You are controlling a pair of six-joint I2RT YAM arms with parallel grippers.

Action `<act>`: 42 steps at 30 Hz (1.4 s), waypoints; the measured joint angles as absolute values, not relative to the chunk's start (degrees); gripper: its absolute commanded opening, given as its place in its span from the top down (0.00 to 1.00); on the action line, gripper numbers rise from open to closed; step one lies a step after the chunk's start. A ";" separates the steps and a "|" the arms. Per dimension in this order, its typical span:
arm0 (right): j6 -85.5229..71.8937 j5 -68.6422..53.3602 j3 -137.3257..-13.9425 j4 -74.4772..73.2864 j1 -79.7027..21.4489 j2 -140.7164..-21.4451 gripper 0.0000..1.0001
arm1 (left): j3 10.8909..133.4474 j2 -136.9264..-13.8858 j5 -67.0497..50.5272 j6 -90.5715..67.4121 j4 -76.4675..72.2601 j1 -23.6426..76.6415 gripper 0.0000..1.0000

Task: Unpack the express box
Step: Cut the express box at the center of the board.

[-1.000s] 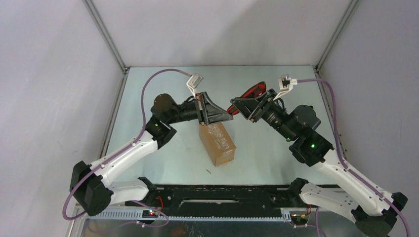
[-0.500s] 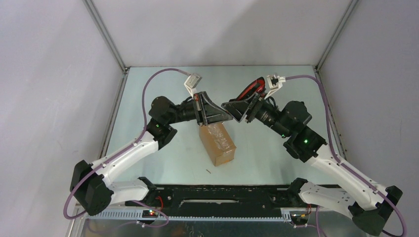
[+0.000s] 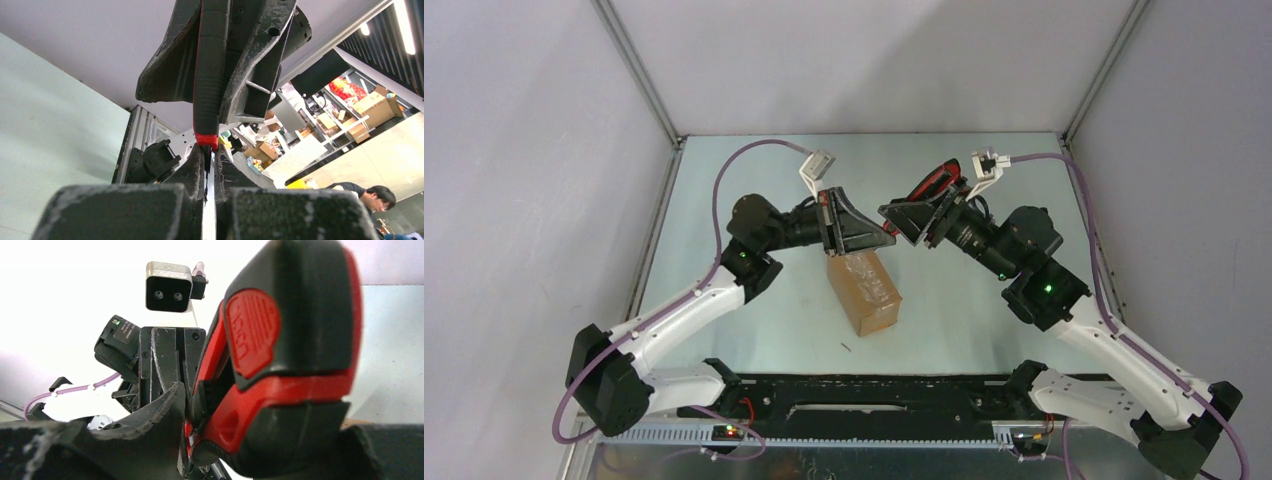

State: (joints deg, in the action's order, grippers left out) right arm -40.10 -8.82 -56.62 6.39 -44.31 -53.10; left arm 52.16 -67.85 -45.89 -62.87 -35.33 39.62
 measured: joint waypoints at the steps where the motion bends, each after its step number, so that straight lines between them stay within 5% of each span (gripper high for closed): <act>1: -40.10 -8.80 -56.62 6.39 -44.31 -53.12 0.60 | 52.16 -67.88 -46.04 -62.85 -35.31 39.62 1.00; 3: -40.05 -8.84 -56.62 6.39 -44.29 -53.15 0.66 | 52.16 -67.94 -46.39 -62.70 -35.18 39.62 1.00; 6: -40.75 -9.34 -56.62 6.66 -44.34 -53.15 1.00 | 52.16 -68.12 -46.63 -61.82 -34.17 39.62 0.97; 7: -40.42 -9.43 -56.62 6.83 -44.51 -53.19 1.00 | 52.16 -68.20 -46.89 -61.58 -33.85 39.59 0.86; 8: -40.69 -9.41 -56.60 6.55 -44.49 -53.15 1.00 | 52.18 -68.18 -46.98 -61.25 -33.50 39.59 0.61; 11: -39.16 -8.27 -56.60 5.58 -44.62 -53.47 1.00 | 52.18 -67.48 -45.23 -58.50 -28.99 39.20 0.25; 26: -22.48 16.91 -56.34 11.42 -51.79 -72.58 1.00 | 53.17 -67.83 -10.00 -49.82 24.08 25.69 0.06; 42: -14.26 25.98 -54.54 29.43 -54.26 -88.23 1.00 | 54.98 -79.61 -11.31 -53.58 23.14 22.98 0.12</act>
